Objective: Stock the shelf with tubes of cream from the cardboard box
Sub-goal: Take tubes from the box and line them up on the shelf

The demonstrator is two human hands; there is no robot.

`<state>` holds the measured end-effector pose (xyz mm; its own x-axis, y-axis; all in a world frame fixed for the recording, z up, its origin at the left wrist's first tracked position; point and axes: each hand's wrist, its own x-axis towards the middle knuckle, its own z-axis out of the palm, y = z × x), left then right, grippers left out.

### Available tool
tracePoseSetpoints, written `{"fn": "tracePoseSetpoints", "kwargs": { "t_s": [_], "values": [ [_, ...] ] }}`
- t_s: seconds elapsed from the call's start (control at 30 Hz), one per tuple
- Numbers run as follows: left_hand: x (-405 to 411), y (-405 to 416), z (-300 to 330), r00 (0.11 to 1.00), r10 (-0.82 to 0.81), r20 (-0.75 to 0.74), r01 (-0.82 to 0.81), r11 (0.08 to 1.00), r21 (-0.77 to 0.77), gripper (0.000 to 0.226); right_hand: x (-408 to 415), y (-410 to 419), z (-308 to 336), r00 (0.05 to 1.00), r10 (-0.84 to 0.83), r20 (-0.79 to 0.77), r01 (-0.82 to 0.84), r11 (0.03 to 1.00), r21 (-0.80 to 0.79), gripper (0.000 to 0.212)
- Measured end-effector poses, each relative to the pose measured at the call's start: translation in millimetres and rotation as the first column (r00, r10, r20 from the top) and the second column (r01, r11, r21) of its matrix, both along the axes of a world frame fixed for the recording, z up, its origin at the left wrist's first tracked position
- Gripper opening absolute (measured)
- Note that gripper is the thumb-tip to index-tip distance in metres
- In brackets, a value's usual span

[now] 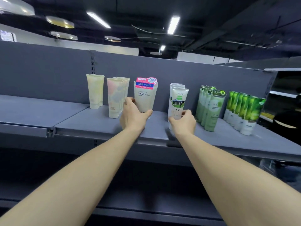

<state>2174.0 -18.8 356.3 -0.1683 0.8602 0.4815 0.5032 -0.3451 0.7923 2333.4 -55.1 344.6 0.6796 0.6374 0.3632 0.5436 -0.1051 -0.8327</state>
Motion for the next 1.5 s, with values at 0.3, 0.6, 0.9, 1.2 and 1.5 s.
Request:
{"fn": "tracePoseSetpoints", "kwargs": {
  "t_s": [0.3,0.6,0.9,1.2,1.5],
  "values": [
    [2.3,23.9,-4.0,1.0,-0.016,-0.001,0.016,1.0,-0.02,0.07,3.5,29.3,-1.1,0.999,-0.048,-0.008,0.047,0.997,-0.06,0.046],
    [2.6,34.3,-1.5,1.0,-0.001,0.022,0.002,0.999,-0.037,0.07,2.1,35.6,-0.2,0.998,-0.063,-0.002,0.062,0.992,-0.111,0.049],
    [15.5,36.2,0.6,1.0,-0.026,-0.005,0.026,0.999,-0.034,0.068,-2.5,26.2,1.5,0.989,-0.118,-0.092,0.118,0.993,-0.004,0.069],
    [30.2,49.1,1.4,1.0,0.008,0.011,-0.007,0.993,-0.114,0.074,-11.8,12.0,-1.0,0.999,0.043,-0.021,-0.042,0.998,0.045,0.028],
    [35.2,53.0,-0.8,1.0,0.001,-0.02,-0.003,0.995,-0.103,0.076,-10.1,13.5,0.3,1.0,0.015,-0.008,-0.014,0.999,0.052,0.025]
  ]
}}
